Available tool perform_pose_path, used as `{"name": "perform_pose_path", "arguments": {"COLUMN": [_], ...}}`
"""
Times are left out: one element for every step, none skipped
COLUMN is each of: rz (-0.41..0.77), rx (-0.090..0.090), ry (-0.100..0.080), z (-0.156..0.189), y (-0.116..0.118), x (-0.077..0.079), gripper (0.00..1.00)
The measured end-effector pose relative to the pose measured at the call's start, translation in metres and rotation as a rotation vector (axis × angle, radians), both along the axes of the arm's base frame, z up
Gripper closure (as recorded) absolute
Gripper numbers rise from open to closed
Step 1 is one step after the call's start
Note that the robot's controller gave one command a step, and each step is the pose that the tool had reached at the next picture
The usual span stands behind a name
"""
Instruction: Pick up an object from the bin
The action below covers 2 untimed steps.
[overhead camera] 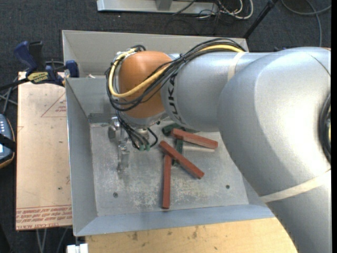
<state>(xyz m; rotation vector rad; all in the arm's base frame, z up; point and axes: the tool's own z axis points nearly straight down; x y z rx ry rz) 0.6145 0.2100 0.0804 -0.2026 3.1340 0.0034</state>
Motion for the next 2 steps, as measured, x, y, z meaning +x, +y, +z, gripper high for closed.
{"name": "perform_pose_path", "arguments": {"rz": [0.165, 0.275], "rx": [-0.002, -0.001], "ry": [0.000, 0.002], "z": [0.004, -0.005], "y": [-0.012, -0.037], "x": [-0.035, -0.055], "gripper": [0.00, 0.00]}}
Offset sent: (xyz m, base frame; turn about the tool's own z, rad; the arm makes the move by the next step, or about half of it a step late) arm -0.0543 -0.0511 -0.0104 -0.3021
